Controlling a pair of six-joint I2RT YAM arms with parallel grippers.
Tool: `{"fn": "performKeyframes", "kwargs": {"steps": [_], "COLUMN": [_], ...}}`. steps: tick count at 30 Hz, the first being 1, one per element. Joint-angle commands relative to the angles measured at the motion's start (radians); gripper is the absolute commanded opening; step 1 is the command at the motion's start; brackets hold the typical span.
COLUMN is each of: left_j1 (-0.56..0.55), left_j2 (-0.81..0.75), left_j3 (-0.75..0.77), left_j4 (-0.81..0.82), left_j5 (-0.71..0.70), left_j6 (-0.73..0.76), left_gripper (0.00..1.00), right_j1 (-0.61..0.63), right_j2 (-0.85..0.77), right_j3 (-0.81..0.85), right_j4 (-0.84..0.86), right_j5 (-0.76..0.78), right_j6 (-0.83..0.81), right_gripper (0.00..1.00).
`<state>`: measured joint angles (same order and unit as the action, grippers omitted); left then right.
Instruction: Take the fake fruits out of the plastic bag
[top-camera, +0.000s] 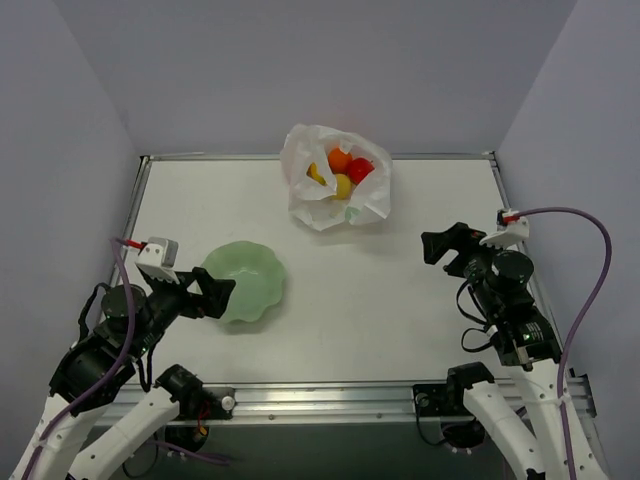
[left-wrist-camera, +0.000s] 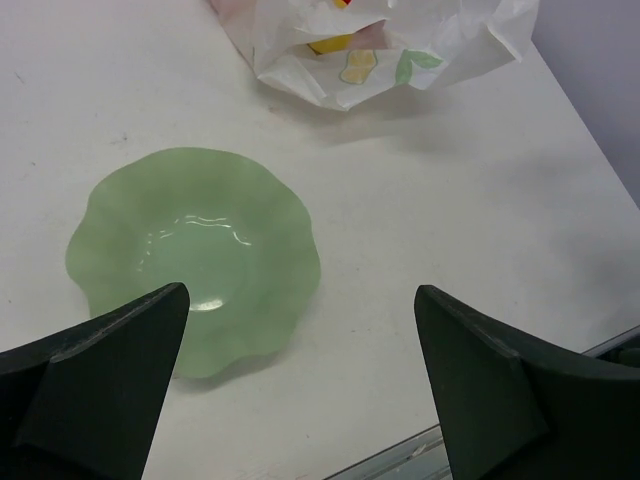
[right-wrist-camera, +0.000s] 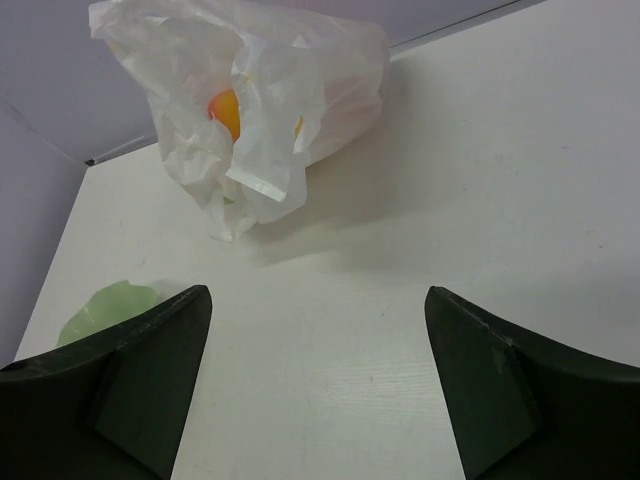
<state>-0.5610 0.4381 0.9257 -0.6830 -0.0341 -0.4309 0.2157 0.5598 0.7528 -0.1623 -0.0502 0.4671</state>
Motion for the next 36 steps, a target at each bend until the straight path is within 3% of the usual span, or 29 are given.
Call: {"fn": "performKeyframes", "kwargs": {"steps": [1, 5, 8, 9, 10, 11, 12, 14, 15, 17, 18, 20, 23, 25, 27, 29, 30, 31, 34, 36], "left_j1": [0.006, 0.006, 0.004, 0.003, 0.004, 0.004, 0.004, 0.001, 0.0, 0.0, -0.004, -0.008, -0.025, -0.054, -0.079, -0.126, -0.144, -0.166, -0.25, -0.298], "left_j2": [0.019, 0.03, 0.07, 0.082, 0.103, 0.111, 0.119, 0.132, 0.139, 0.155, 0.162, 0.186, 0.238, 0.29, 0.332, 0.405, 0.436, 0.502, 0.662, 0.753], "left_j3": [0.025, 0.006, -0.004, -0.005, -0.01, -0.019, -0.024, -0.036, -0.037, -0.042, -0.054, -0.068, -0.077, -0.071, -0.057, -0.036, -0.025, -0.012, 0.071, 0.145], "left_j4": [0.045, 0.115, 0.19, 0.209, 0.23, 0.252, 0.291, 0.333, 0.339, 0.362, 0.376, 0.417, 0.459, 0.48, 0.513, 0.555, 0.569, 0.583, 0.635, 0.704], "left_j5": [0.033, 0.089, 0.146, 0.163, 0.181, 0.198, 0.213, 0.218, 0.217, 0.218, 0.218, 0.229, 0.217, 0.179, 0.134, 0.059, 0.037, -0.001, -0.105, -0.151], "left_j6": [-0.014, -0.052, -0.095, -0.107, -0.132, -0.143, -0.152, -0.172, -0.181, -0.192, -0.206, -0.216, -0.223, -0.213, -0.198, -0.187, -0.174, -0.164, -0.112, -0.069], "left_gripper": [0.94, 0.94, 0.94, 0.94, 0.94, 0.99, 0.71, 0.49, 0.32, 0.23, 0.17, 0.11, 0.04, 0.03, 0.02, 0.02, 0.02, 0.03, 0.02, 0.02], "right_j1": [-0.003, -0.001, 0.017, 0.028, 0.043, 0.086, 0.115, 0.196, 0.212, 0.22, 0.223, 0.221, 0.22, 0.212, 0.206, 0.203, 0.206, 0.211, 0.229, 0.24], "right_j2": [0.083, 0.184, 0.27, 0.293, 0.348, 0.376, 0.402, 0.486, 0.55, 0.613, 0.677, 0.748, 0.893, 0.989, 1.067, 1.088, 1.066, 1.045, 0.924, 0.847], "right_j3": [0.069, 0.085, 0.086, 0.089, 0.098, 0.111, 0.135, 0.169, 0.209, 0.25, 0.288, 0.333, 0.431, 0.5, 0.537, 0.553, 0.54, 0.522, 0.403, 0.314], "right_j4": [0.023, 0.115, 0.217, 0.236, 0.257, 0.267, 0.277, 0.291, 0.296, 0.306, 0.317, 0.343, 0.349, 0.36, 0.356, 0.356, 0.356, 0.369, 0.406, 0.412], "right_j5": [0.03, 0.015, 0.018, 0.027, 0.041, 0.053, 0.137, 0.222, 0.293, 0.315, 0.326, 0.36, 0.408, 0.421, 0.429, 0.444, 0.446, 0.447, 0.435, 0.408], "right_j6": [-0.005, 0.005, 0.025, 0.03, 0.03, 0.024, 0.015, -0.025, -0.037, -0.054, -0.061, -0.076, -0.091, -0.099, -0.108, -0.108, -0.104, -0.099, -0.074, -0.058], "right_gripper": [0.83, 0.71, 0.34, 0.14, 0.01, 0.0, 0.0, 0.0, 0.17, 0.48, 0.71, 0.8, 0.81, 0.79, 0.69, 0.43, 0.21, 0.13, 0.01, 0.0]}}
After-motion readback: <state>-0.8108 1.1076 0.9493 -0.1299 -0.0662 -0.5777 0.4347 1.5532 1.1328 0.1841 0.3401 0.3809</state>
